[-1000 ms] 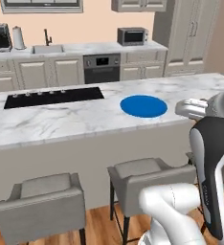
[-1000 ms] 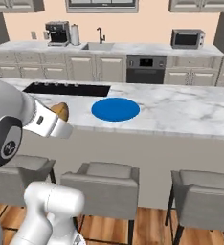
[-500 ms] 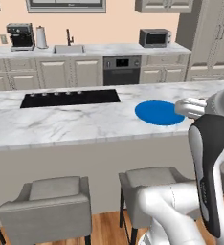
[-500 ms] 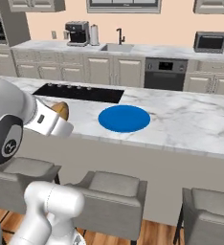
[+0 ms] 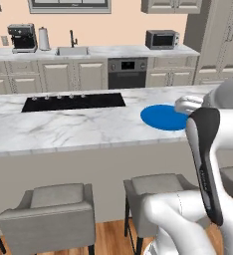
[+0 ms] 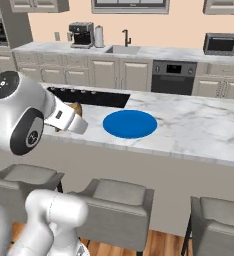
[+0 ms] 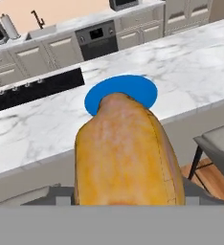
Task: Take the cheese, chicken drumstick, and tomato from the fridge and place them on the plate on the dining counter to create an appetizer plate.
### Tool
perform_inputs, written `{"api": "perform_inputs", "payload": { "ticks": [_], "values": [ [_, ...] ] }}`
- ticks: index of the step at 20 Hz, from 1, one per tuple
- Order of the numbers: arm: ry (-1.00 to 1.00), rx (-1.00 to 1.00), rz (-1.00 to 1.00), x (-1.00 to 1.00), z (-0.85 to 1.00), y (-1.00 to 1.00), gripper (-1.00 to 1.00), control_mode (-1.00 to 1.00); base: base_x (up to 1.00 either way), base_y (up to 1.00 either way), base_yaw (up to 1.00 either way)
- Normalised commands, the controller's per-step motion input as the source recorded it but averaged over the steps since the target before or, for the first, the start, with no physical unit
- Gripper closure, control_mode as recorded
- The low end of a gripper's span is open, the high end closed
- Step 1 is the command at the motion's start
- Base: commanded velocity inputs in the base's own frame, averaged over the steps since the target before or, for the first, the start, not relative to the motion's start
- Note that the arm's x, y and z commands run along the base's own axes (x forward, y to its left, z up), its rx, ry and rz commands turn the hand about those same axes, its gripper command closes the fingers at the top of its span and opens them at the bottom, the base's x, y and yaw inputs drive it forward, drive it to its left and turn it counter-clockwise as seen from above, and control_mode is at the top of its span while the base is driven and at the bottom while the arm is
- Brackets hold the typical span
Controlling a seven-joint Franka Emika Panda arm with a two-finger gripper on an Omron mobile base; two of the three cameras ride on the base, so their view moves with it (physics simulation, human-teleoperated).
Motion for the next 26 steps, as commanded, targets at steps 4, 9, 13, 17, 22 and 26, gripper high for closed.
{"api": "perform_inputs", "payload": {
  "ticks": [4,9,13,17,22,26],
  "values": [
    [0.24,0.0,0.0,0.69,-0.14,-0.63,1.0,-1.0,0.0,0.0,0.0],
    [0.17,0.0,0.0,0.65,-0.39,-0.44,1.0,-1.0,0.0,0.0,0.0],
    [0.06,0.0,0.0,0.76,-0.46,-0.24,1.0,-1.0,0.0,0.0,0.0],
    [0.04,0.0,0.0,0.72,-0.41,0.01,1.0,-1.0,0.0,0.0,0.0],
    [0.03,0.0,0.0,0.78,-0.31,0.16,1.0,-1.0,0.0,0.0,0.0],
    [0.02,0.0,0.0,0.68,-0.23,0.23,1.0,-1.0,0.0,0.0,0.0]
  ]
}}
